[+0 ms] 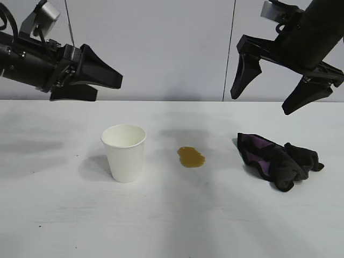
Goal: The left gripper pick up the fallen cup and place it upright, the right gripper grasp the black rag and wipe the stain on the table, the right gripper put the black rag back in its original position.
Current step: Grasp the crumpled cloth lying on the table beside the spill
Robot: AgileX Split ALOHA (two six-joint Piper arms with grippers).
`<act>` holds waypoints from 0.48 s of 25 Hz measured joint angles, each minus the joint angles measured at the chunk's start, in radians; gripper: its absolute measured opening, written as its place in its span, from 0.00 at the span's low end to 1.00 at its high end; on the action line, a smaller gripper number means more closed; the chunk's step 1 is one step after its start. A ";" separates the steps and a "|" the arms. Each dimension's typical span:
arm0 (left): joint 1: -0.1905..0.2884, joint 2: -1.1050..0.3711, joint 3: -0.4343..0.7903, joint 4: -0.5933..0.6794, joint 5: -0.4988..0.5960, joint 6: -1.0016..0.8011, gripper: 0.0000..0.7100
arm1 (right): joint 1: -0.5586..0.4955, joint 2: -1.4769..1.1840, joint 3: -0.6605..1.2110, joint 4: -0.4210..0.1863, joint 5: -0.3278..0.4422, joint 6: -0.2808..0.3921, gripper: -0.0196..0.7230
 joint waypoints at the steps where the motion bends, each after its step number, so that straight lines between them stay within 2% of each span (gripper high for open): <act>1: -0.011 0.000 -0.021 0.051 0.001 -0.059 0.98 | 0.000 0.000 -0.006 0.000 0.011 -0.011 0.92; 6: -0.107 0.000 -0.108 0.279 0.007 -0.233 0.98 | 0.000 0.000 -0.105 -0.006 0.109 -0.027 0.92; 9: -0.120 0.000 -0.117 0.317 0.007 -0.261 0.98 | 0.000 0.000 -0.156 -0.036 0.145 -0.013 0.92; 12: -0.120 0.000 -0.117 0.328 0.005 -0.268 0.98 | -0.006 0.000 -0.169 -0.113 0.183 0.029 0.92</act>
